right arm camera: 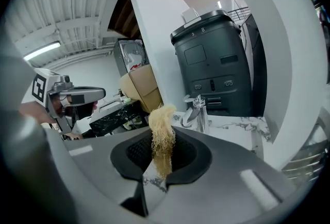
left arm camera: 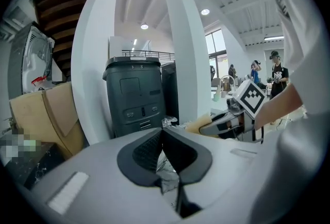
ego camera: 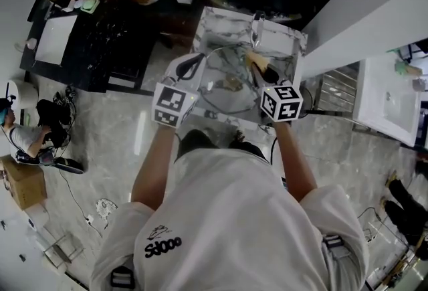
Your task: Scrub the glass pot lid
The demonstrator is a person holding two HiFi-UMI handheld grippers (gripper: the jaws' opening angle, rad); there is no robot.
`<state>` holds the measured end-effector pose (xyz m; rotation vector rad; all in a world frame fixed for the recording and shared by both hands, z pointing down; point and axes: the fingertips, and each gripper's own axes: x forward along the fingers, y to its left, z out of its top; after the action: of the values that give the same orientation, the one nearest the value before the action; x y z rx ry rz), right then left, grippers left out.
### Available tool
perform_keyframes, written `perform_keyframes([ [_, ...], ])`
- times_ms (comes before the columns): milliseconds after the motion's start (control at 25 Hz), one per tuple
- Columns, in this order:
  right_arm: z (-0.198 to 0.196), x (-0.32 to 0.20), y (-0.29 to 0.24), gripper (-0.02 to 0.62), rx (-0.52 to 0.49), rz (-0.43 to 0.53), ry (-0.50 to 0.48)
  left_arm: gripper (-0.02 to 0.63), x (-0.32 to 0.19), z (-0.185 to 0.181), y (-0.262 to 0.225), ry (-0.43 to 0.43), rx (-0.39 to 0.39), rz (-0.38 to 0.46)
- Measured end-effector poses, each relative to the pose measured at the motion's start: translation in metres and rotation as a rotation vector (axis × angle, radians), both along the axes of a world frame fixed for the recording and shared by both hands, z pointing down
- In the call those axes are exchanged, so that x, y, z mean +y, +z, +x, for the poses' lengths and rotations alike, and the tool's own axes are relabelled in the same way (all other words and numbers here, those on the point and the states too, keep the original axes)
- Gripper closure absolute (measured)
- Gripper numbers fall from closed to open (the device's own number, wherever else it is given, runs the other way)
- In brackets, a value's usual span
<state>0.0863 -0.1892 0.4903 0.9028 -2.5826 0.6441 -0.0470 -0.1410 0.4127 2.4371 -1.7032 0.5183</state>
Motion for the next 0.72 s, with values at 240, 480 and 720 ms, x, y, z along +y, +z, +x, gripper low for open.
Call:
perform_keyframes([
  [240, -0.002, -0.007, 0.034, 0.546, 0.056, -0.067, 0.026, 0.597, -0.012, -0.011, 0.023, 0.010, 0.015, -0.039],
  [480, -0.015, -0.019, 0.062, 0.546, 0.108, -0.126, 0.043, 0.595, -0.027, -0.022, 0.045, 0.042, 0.038, -0.088],
  [720, -0.029, -0.034, 0.100, 0.546, 0.154, -0.190, 0.090, 0.597, -0.039, -0.033, 0.071, 0.057, 0.053, -0.132],
])
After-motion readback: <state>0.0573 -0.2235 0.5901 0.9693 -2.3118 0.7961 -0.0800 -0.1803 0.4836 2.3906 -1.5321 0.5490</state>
